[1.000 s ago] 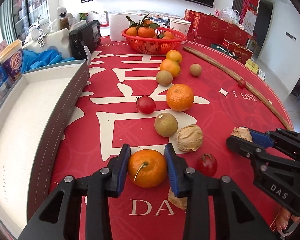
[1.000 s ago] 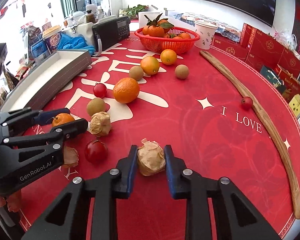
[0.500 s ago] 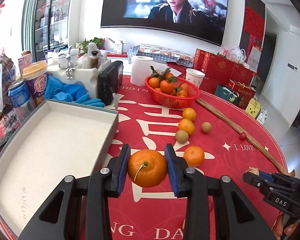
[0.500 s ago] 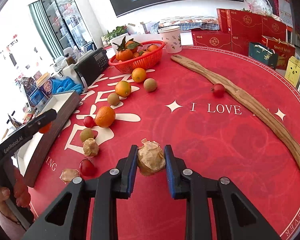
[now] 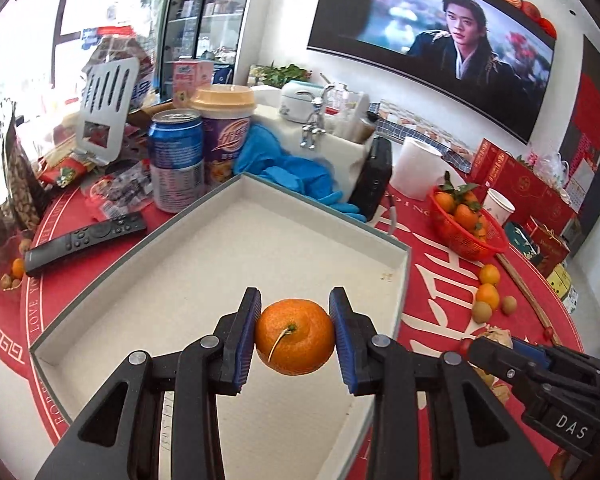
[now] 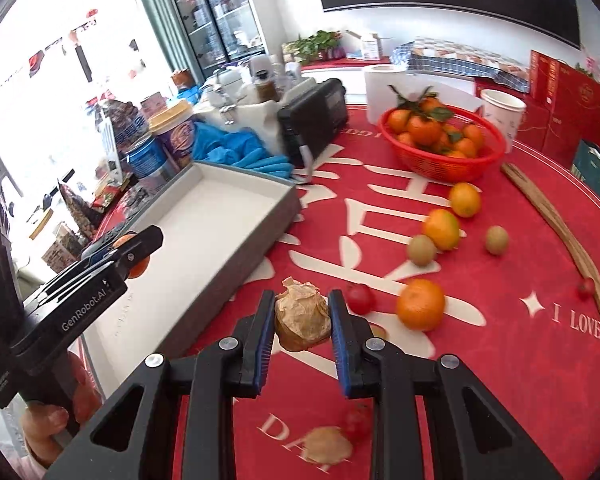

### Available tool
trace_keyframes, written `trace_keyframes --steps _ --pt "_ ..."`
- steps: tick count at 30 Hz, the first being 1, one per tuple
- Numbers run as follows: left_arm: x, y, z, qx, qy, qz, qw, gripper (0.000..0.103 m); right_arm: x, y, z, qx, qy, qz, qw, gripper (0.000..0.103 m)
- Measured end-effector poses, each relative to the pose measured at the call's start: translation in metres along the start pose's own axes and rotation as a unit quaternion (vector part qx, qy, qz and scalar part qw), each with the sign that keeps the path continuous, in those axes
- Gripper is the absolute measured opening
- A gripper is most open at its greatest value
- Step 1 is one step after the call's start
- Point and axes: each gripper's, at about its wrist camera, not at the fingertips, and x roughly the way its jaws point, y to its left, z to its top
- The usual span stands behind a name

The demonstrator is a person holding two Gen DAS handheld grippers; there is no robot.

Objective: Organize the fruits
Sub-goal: 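Carry both fruits over the white tray and open both tools to drop them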

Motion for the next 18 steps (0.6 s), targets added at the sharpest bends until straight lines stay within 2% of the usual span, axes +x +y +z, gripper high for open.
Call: trace_keyframes --steps 4,7,12,18 --pt "0.006 0.028 -0.007 -0.028 0.019 0.024 0.9992 0.039 0.021 0.033 0.015 -0.012 0.014 0.033 0.999 0.027" --pt "0.013 0.039 -0.014 -0.048 0.049 0.009 0.9976 0.039 0.036 0.055 0.021 -0.03 0.022 0.041 0.998 0.027" --pt "0.024 0.039 -0.03 -0.043 0.079 0.007 0.9959 0.039 0.067 0.08 0.024 -0.048 0.054 0.054 0.996 0.027" --pt "0.018 0.03 -0.038 -0.03 0.068 0.007 0.9972 0.039 0.089 0.078 0.015 -0.047 0.088 0.045 0.994 0.027"
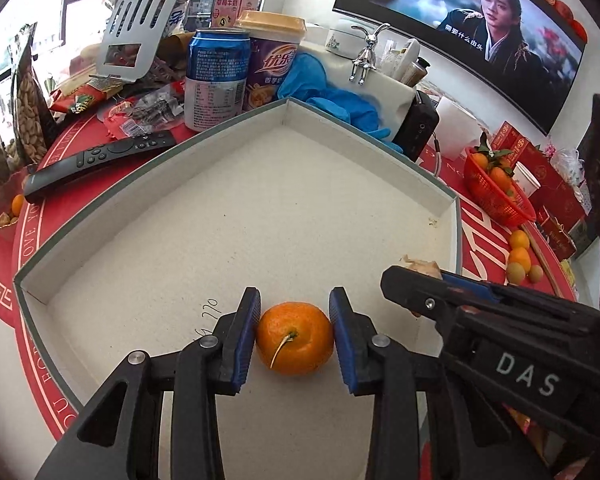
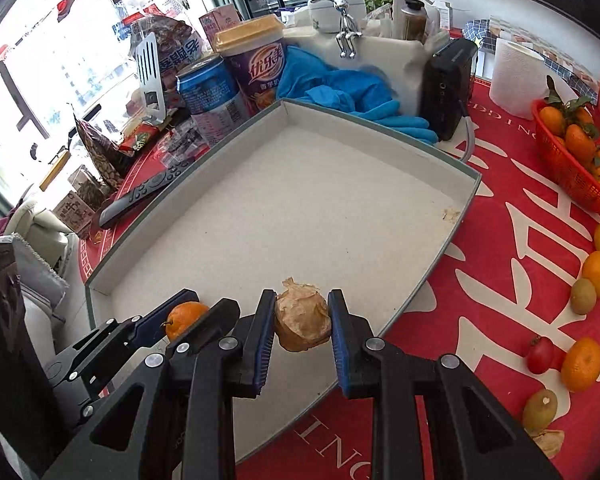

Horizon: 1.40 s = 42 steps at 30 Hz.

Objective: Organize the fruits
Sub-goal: 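Carry both fruits over the white tray and open both tools to drop them, then move both open tools back over the fruits on the tablecloth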

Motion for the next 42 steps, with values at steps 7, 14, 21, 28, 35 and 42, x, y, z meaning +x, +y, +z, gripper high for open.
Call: trace_keyframes --steps 7,14,21,28,35,42 --pt "-0.01 0.002 0.004 -0.019 -0.031 0.031 0.9989 0.082 -0.009 -0.005 0.009 0.018 -0.016 0.035 0.999 0.034" --pt "-0.033 -0.012 0.005 0.009 -0.099 0.03 0.9946 0.089 -0.049 -0.017 0.02 0.06 -0.091 0.094 0.99 0.099" --pt "-0.051 -0.049 -0.005 0.076 -0.125 -0.058 0.9876 0.091 -0.096 -0.053 0.002 0.098 -0.138 0.038 0.985 0.102" --pt "-0.056 -0.098 -0.029 0.169 -0.112 -0.13 0.9706 0.092 -0.132 -0.122 -0.056 0.162 -0.14 -0.073 0.974 0.102" --pt "-0.033 -0.14 -0.054 0.244 -0.054 -0.128 0.9597 0.092 -0.141 -0.205 -0.121 0.243 -0.073 -0.21 0.944 0.102" --pt "-0.022 -0.161 -0.073 0.267 0.029 -0.136 0.9537 0.092 -0.128 -0.21 -0.14 0.219 -0.036 -0.23 0.948 0.102"
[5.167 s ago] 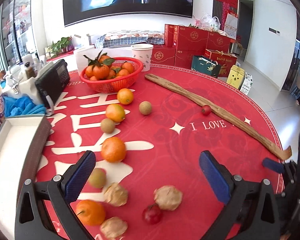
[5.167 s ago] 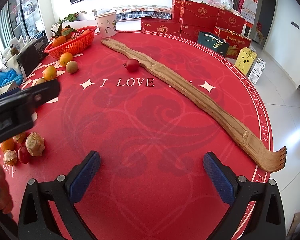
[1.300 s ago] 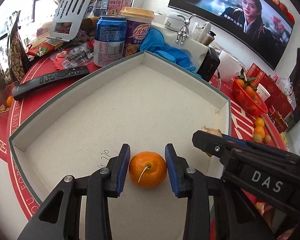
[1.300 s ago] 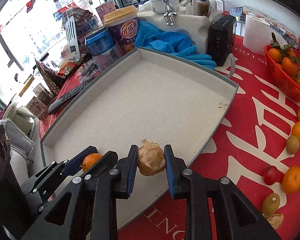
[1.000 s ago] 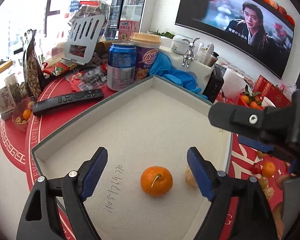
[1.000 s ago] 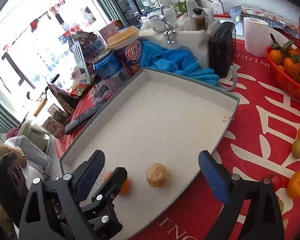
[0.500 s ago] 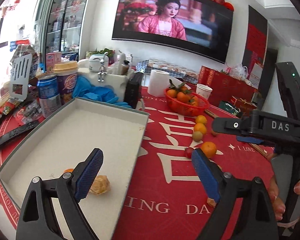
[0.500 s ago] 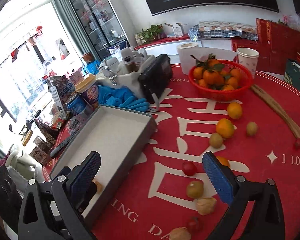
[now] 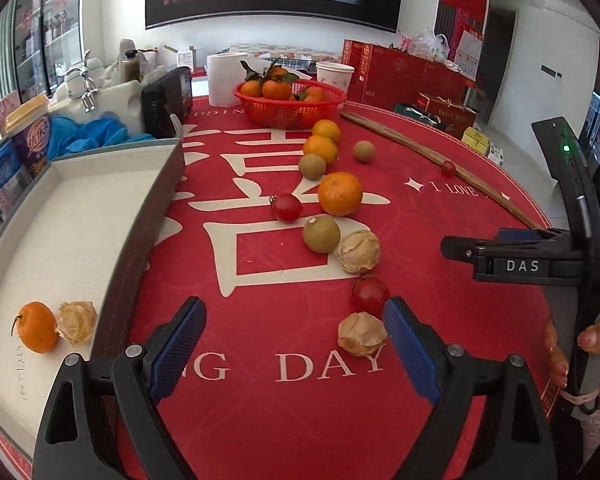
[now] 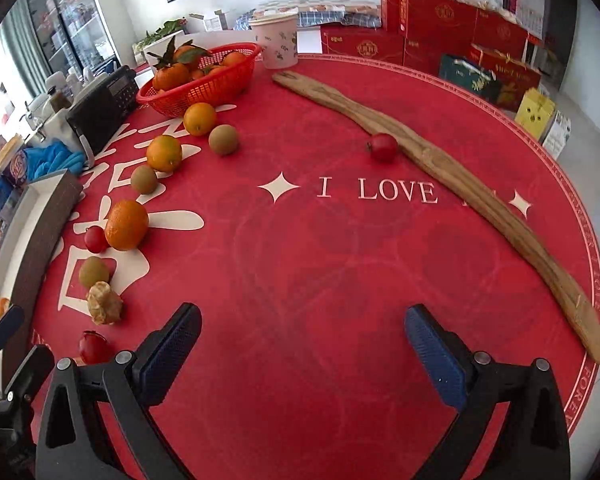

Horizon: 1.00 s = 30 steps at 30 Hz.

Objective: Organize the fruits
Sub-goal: 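Move both open tools back over the fruits on the tablecloth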

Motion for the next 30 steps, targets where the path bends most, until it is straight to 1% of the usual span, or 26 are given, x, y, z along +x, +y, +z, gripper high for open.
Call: trace_keyframes --steps 2,3,6,9,11,13,16,18,22,23,24,26,28,29,30 --pt "0.001 -0.008 -0.002 0.013 0.015 -0.001 0.9998 0.092 0.001 0.005 -0.002 -0.026 0.001 -0.012 1.0 0.103" --pt "0.003 -0.013 -0.002 0.022 0.025 0.006 0.9994 0.092 0.003 0.006 -0.004 -0.037 0.002 -0.02 0.999 0.103" --pt "0.012 -0.023 -0.003 0.045 0.04 0.025 0.9979 0.092 0.004 0.003 -0.007 -0.038 0.0 -0.016 0.999 0.103" --pt "0.019 -0.027 -0.004 0.054 0.057 0.04 0.9961 0.092 0.004 0.001 -0.009 -0.038 -0.003 -0.018 0.999 0.103" --pt "0.022 -0.025 -0.003 0.05 0.057 0.044 0.9961 0.091 0.004 0.002 -0.009 -0.038 -0.004 -0.017 0.999 0.103" --pt "0.023 -0.021 -0.002 0.041 0.056 0.057 0.9959 0.09 0.004 0.001 -0.01 -0.038 -0.006 -0.017 0.999 0.103" --pt "0.024 -0.012 0.002 0.025 0.059 0.067 0.9957 0.082 0.003 0.001 -0.01 -0.038 -0.008 -0.018 0.999 0.103" --pt "0.022 -0.008 0.002 0.018 0.061 0.069 0.9956 0.073 0.003 0.001 -0.01 -0.039 -0.008 -0.018 0.999 0.103" --pt "0.024 -0.011 0.003 0.005 0.064 0.069 0.9956 0.073 0.003 0.001 -0.01 -0.037 -0.009 -0.019 0.999 0.103" --pt "0.024 -0.012 0.002 0.002 0.063 0.069 0.9956 0.074 0.003 0.001 -0.01 -0.037 -0.01 -0.019 0.999 0.103" --pt "0.024 -0.014 0.002 0.002 0.064 0.067 0.9957 0.078 0.003 0.001 -0.01 -0.036 -0.01 -0.019 0.999 0.103" --pt "0.025 -0.015 0.0 -0.005 0.064 0.06 0.9961 0.083 0.003 0.001 -0.01 -0.036 -0.012 -0.019 0.999 0.103" --pt "0.026 -0.017 -0.002 -0.011 0.062 0.059 0.9962 0.092 0.002 0.001 -0.011 -0.037 -0.014 -0.019 0.999 0.103" --pt "0.028 -0.018 -0.003 -0.011 0.063 0.061 0.996 0.103 0.002 0.001 -0.011 -0.037 -0.014 -0.019 0.999 0.103" --pt "0.029 -0.019 -0.004 -0.014 0.06 0.062 0.9962 0.103 0.001 0.0 -0.012 -0.037 -0.014 -0.019 0.999 0.103"
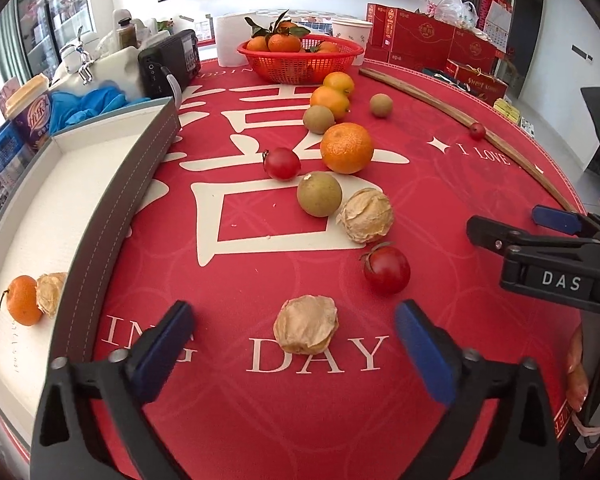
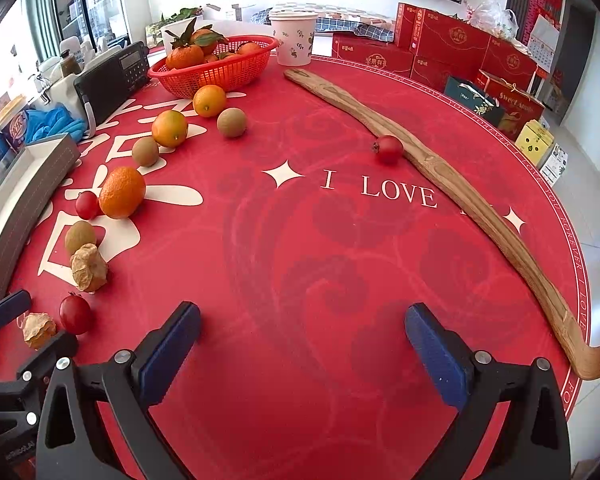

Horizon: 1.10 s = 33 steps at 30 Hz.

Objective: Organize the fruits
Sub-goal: 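Grasp a papery husk fruit with the left tool while the right tool grasps a mandarin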

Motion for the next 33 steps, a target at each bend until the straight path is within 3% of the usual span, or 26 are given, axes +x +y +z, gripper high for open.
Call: trace_keyframes --steps 8,10,13,15,17,25,33 --pt "0.004 -0.005 0.005 -0.004 0.005 0.003 1.0 0.102 -0.001 0.0 0.0 -0.003 -0.003 0.002 1.0 0.103" --pt "0.002 -0.005 0.005 -0.002 0.003 0.0 1.0 0.098 -0.001 0.0 0.0 -0.004 -0.004 0.002 1.0 0.103" --pt "-0.004 -0.005 0.004 0.002 -0.008 -0.002 1.0 0.074 -0.001 0.0 -0.001 -0.006 -0.006 0.003 1.0 0.103" --pt "-0.007 -0.004 0.004 0.005 -0.014 -0.003 0.9999 0.045 -0.001 0.0 -0.001 -0.007 -0.006 0.004 1.0 0.103" --pt "-0.008 -0.001 0.005 0.006 -0.017 -0.002 0.9998 0.023 -0.001 0.0 -0.001 -0.006 -0.006 0.004 1.0 0.103" --pt "-0.001 0.012 0.013 -0.005 -0.029 0.001 0.9996 0.023 0.001 0.009 0.003 -0.017 -0.003 0.017 1.0 0.103" --pt "0.002 0.026 0.019 -0.023 -0.033 -0.018 0.999 0.024 0.019 0.04 0.042 -0.018 0.012 0.113 0.993 0.102"
